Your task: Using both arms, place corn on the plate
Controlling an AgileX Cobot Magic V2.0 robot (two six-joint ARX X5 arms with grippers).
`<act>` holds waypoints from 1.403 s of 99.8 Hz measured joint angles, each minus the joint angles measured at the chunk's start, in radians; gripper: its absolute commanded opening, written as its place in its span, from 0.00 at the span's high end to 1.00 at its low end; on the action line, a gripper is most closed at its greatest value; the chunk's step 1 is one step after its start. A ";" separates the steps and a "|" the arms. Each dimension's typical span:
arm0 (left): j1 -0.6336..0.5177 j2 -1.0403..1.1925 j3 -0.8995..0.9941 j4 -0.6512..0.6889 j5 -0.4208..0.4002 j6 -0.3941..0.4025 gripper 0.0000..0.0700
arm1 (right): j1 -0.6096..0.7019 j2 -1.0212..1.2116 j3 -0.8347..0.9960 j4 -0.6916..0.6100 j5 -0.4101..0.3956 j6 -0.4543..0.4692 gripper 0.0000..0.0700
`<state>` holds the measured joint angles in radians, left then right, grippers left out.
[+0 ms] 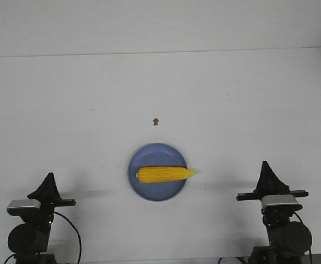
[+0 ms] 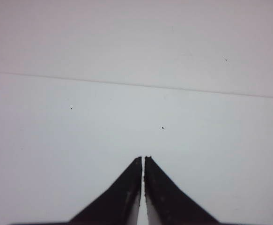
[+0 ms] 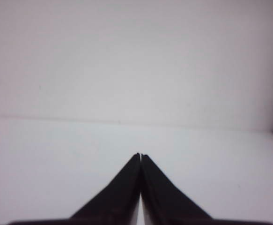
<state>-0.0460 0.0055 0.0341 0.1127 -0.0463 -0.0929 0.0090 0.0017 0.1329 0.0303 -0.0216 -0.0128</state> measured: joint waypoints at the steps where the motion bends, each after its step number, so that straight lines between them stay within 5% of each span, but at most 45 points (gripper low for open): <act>1: 0.000 0.000 0.000 0.000 0.000 0.000 0.98 | 0.000 0.000 -0.004 0.005 0.000 0.001 1.00; 140: 0.000 0.000 0.000 0.000 0.000 0.000 0.98 | -0.002 0.000 -0.116 0.091 0.000 0.037 1.00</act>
<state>-0.0460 0.0055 0.0341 0.1127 -0.0463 -0.0933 0.0074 0.0017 0.0166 0.1215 -0.0216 0.0246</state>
